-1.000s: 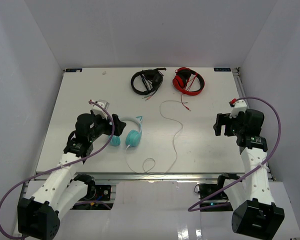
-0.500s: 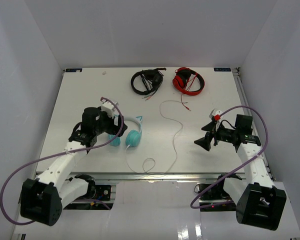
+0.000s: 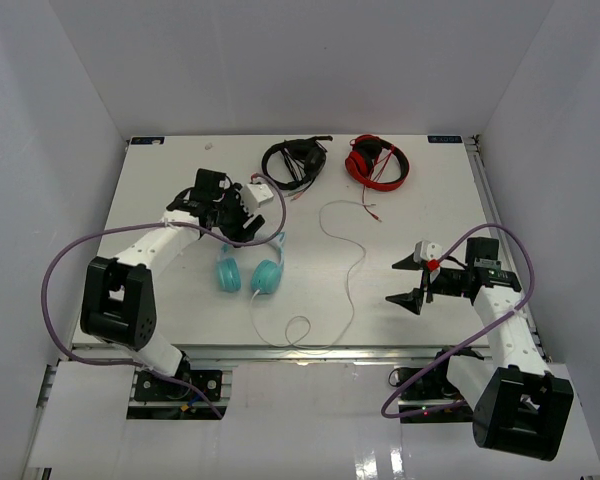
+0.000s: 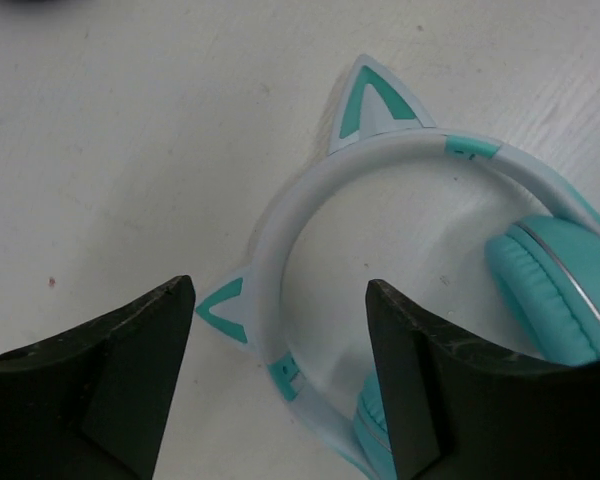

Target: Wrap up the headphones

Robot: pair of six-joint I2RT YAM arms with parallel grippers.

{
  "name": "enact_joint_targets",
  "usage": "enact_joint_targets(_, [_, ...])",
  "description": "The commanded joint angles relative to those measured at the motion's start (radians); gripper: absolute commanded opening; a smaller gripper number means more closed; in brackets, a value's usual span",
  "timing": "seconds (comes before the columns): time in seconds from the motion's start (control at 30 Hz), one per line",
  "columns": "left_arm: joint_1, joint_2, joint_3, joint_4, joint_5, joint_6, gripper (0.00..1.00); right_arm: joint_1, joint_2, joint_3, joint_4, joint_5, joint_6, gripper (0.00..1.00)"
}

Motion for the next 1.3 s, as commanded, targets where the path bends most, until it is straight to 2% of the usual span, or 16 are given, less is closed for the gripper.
enact_joint_targets(0.0, [0.009,0.073,0.059,-0.094,0.224,0.342,0.76,0.005,0.006,0.026,-0.076,-0.043,-0.113,0.82])
enact_joint_targets(0.17, [0.010,0.197,0.144,-0.170,0.325,0.439,0.67,0.005,0.015,0.038,-0.118,-0.061,-0.150,0.82])
enact_joint_targets(0.3, [0.005,0.273,0.176,-0.164,0.301,0.474,0.63,0.005,0.014,0.042,-0.143,-0.065,-0.168,0.82])
enact_joint_targets(0.6, [0.003,0.325,0.155,-0.116,0.251,0.479,0.59,0.005,0.016,0.056,-0.198,-0.085,-0.222,0.82])
enact_joint_targets(0.77, [-0.004,0.335,0.130,-0.059,0.199,0.462,0.57,0.005,0.013,0.057,-0.213,-0.088,-0.235,0.82])
enact_joint_targets(0.97, [-0.007,0.252,0.098,0.040,0.172,0.423,0.61,0.005,0.013,0.057,-0.215,-0.091,-0.237,0.82])
enact_joint_targets(1.27, [-0.010,0.287,0.059,0.048,0.143,0.437,0.60,0.005,0.018,0.056,-0.217,-0.092,-0.237,0.82])
